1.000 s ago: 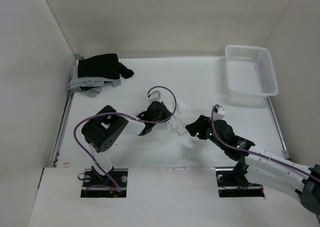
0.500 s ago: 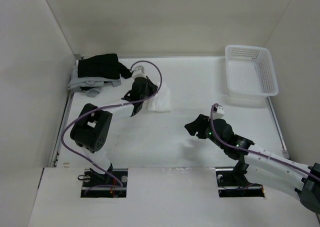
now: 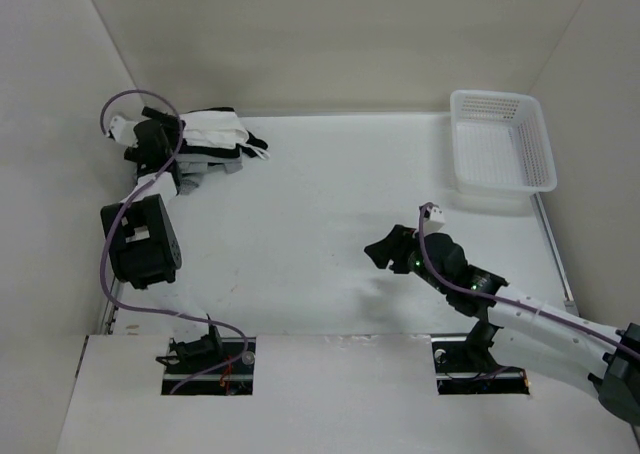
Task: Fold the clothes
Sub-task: Neatly place the folded tank top to the corner
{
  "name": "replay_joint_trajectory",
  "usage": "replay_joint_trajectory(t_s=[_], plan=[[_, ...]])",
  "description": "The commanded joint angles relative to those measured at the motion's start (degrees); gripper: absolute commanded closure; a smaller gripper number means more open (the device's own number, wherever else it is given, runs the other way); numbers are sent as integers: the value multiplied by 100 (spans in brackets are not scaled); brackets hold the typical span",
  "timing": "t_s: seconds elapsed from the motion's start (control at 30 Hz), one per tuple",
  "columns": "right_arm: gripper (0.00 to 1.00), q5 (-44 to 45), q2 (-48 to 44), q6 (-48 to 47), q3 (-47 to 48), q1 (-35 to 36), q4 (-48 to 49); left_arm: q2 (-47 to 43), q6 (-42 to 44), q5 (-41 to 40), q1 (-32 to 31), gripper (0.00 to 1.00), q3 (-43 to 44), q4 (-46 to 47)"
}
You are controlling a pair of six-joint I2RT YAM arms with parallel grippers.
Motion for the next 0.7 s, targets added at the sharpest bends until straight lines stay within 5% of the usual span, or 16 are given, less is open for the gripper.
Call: replay_joint_trajectory(t_s=[0.0, 0.37, 0.4, 0.43, 0.67], plan=[[34, -91, 114, -51, 78, 29, 476, -296, -606, -82, -82, 0, -593, 348], [31, 75, 299, -86, 78, 20, 433, -1896, 52, -1462, -2988, 0, -1896, 210], [27, 136, 325, -78, 61, -6, 398, -1862, 149, -1419, -3374, 0, -1800, 87], [0, 198, 352, -78, 69, -24, 328, -1792, 315, -1357, -3708, 0, -1677, -88], [0, 883, 335, -104, 192, -24, -393, -1264, 729, -891, -5442, 0, -832, -1425]])
